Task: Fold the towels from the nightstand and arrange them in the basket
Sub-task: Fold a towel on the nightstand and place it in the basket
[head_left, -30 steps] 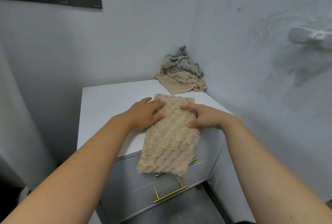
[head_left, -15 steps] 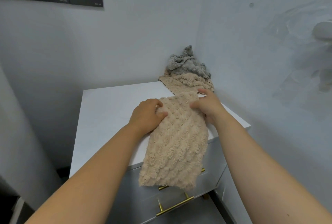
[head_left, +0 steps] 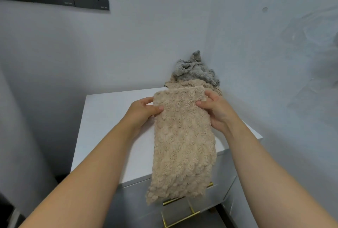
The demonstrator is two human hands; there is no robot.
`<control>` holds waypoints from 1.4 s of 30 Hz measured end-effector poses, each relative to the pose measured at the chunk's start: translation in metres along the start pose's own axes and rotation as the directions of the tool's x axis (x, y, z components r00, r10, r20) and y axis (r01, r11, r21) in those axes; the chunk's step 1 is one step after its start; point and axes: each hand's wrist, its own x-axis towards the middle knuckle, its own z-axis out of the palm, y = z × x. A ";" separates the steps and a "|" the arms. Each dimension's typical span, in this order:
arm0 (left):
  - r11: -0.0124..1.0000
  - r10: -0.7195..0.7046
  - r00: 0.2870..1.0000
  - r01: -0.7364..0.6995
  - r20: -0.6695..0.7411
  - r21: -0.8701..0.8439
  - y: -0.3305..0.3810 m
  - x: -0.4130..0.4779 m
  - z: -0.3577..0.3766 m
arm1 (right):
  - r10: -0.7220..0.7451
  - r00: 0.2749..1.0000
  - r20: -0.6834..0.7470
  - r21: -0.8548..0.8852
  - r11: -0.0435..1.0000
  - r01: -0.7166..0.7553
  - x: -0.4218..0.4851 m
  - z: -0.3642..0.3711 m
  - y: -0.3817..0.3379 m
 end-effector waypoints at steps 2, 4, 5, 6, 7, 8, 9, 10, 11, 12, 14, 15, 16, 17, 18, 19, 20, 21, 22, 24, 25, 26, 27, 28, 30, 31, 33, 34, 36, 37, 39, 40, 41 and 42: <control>0.999 0.020 0.996 -0.024 -0.085 -0.048 0.002 -0.006 0.005 | -0.012 0.995 -0.101 -0.095 0.995 0.002 0.001 0.000 0.002; 0.998 0.048 0.987 -0.041 -0.154 0.047 -0.002 -0.007 0.009 | 0.002 0.988 -0.156 -0.244 0.969 -0.041 -0.002 0.000 0.004; 0.993 0.075 0.982 -0.058 -0.172 0.102 -0.003 -0.008 0.011 | 0.029 0.990 -0.139 -0.295 0.953 -0.070 -0.004 -0.001 0.006; 0.985 0.107 0.978 -0.080 -0.178 0.155 -0.005 -0.007 0.013 | 0.061 0.991 -0.116 -0.321 0.942 -0.095 -0.005 -0.001 0.007; 0.977 0.126 0.975 -0.089 -0.183 0.196 -0.005 -0.007 0.013 | 0.077 0.992 -0.103 -0.341 0.934 -0.108 -0.004 -0.003 0.008; 0.970 0.138 0.973 -0.095 -0.185 0.222 -0.007 -0.005 0.012 | 0.078 0.992 -0.102 -0.361 0.926 -0.110 -0.004 -0.003 0.009; 0.967 0.151 0.968 -0.103 -0.199 0.232 -0.007 -0.006 0.011 | 0.059 0.992 -0.111 -0.393 0.914 -0.098 -0.002 -0.006 0.009; 0.967 0.156 0.966 -0.108 -0.204 0.229 -0.007 -0.005 0.010 | 0.041 0.992 -0.123 -0.422 0.902 -0.090 -0.001 -0.008 0.009; 0.967 0.159 0.963 -0.108 -0.218 0.230 -0.005 -0.006 0.010 | 0.023 0.992 -0.128 -0.458 0.885 -0.080 -0.001 -0.010 0.010; 0.965 0.159 0.962 -0.103 -0.221 0.243 -0.005 -0.005 0.009 | 0.012 0.992 -0.129 -0.483 0.873 -0.073 -0.001 -0.011 0.010; 0.957 0.152 0.965 -0.090 -0.215 0.275 -0.003 -0.006 0.008 | -0.001 0.994 -0.112 -0.506 0.861 -0.056 -0.002 -0.014 0.010; 0.956 0.142 0.970 -0.082 -0.200 0.283 -0.002 -0.006 0.007 | 0.003 0.995 -0.099 -0.505 0.862 -0.053 -0.003 -0.015 0.010; 0.957 0.128 0.975 -0.073 -0.180 0.282 -0.001 -0.006 0.005 | 0.007 0.997 -0.079 -0.503 0.863 -0.046 -0.004 -0.016 0.010; 0.960 0.111 0.980 -0.063 -0.164 0.272 0.000 -0.005 0.003 | 0.015 0.999 -0.046 -0.509 0.860 -0.037 -0.006 -0.017 0.008; 0.965 0.095 0.984 -0.054 -0.152 0.257 0.000 -0.005 0.002 | 0.038 0.999 -0.007 -0.516 0.856 -0.036 -0.008 -0.018 0.006; 0.969 0.085 0.986 -0.048 -0.146 0.242 0.000 -0.005 0.000 | 0.072 0.997 0.034 -0.523 0.851 -0.043 -0.010 -0.018 0.003; 0.972 0.082 0.986 -0.047 -0.144 0.232 -0.001 -0.005 0.000 | 0.108 0.992 0.069 -0.525 0.849 -0.056 -0.011 -0.019 0.001; 0.972 0.082 0.986 -0.048 -0.142 0.228 -0.001 -0.005 -0.001 | 0.139 0.987 0.085 -0.527 0.846 -0.074 -0.012 -0.020 0.000; 0.972 0.083 0.988 -0.051 -0.132 0.229 -0.001 -0.005 -0.001 | 0.159 0.984 0.082 -0.528 0.844 -0.093 -0.012 -0.022 0.000; 0.963 0.068 0.995 -0.048 -0.067 0.265 0.000 -0.006 -0.002 | 0.155 0.987 0.035 -0.527 0.843 -0.113 -0.012 -0.022 0.001; 0.951 0.047 0.999 -0.039 -0.017 0.307 0.002 -0.007 -0.001 | 0.138 0.990 0.002 -0.521 0.846 -0.117 -0.010 -0.023 0.002; 0.934 0.025 0.999 -0.034 0.029 0.355 0.003 -0.008 -0.001 | 0.122 0.992 -0.029 -0.512 0.851 -0.119 -0.009 -0.023 0.003; 0.917 0.010 0.998 -0.032 0.058 0.397 0.004 -0.009 -0.001 | 0.109 0.993 -0.050 -0.503 0.856 -0.119 -0.008 -0.023 0.004; 0.906 0.009 0.998 -0.035 0.065 0.421 0.005 -0.009 -0.001 | 0.101 0.993 -0.064 -0.495 0.861 -0.119 -0.007 -0.023 0.005; 0.909 0.023 0.999 -0.039 0.042 0.415 0.005 -0.010 -0.001 | 0.091 0.993 -0.078 -0.474 0.873 -0.118 -0.006 -0.024 0.006; 0.922 0.030 0.999 -0.037 0.025 0.386 0.005 -0.010 -0.002 | 0.091 0.992 -0.083 -0.464 0.878 -0.119 -0.006 -0.024 0.006; 0.950 0.046 0.999 -0.041 -0.009 0.310 0.004 -0.010 -0.002 | 0.090 0.993 -0.083 -0.444 0.888 -0.117 -0.007 -0.023 0.006; 0.957 0.053 0.998 -0.042 -0.032 0.286 0.004 -0.010 -0.001 | 0.090 0.993 -0.082 -0.426 0.897 -0.117 -0.007 -0.023 0.005; 0.968 0.051 0.996 -0.030 -0.077 0.248 0.004 -0.009 -0.002 | 0.089 0.992 -0.086 -0.381 0.917 -0.115 -0.009 -0.022 0.004; 0.976 0.039 0.996 -0.020 -0.083 0.218 0.003 -0.008 -0.003 | 0.087 0.992 -0.088 -0.358 0.927 -0.114 -0.010 -0.021 0.004; 0.986 0.011 0.998 -0.001 -0.058 0.166 0.002 -0.007 -0.006 | 0.092 0.993 -0.077 -0.317 0.942 -0.112 -0.012 -0.021 0.002; 0.988 0.012 0.999 -0.007 -0.030 0.154 0.001 -0.007 -0.008 | 0.100 0.993 -0.063 -0.297 0.948 -0.115 -0.013 -0.021 0.001; 0.990 0.020 1.000 -0.020 -0.001 0.142 0.001 -0.006 -0.009 | 0.109 0.993 -0.051 -0.278 0.953 -0.119 -0.012 -0.022 0.001; 0.991 0.029 0.999 -0.032 0.022 0.126 0.001 -0.006 -0.010 | 0.116 0.992 -0.042 -0.260 0.958 -0.123 -0.012 -0.024 0.001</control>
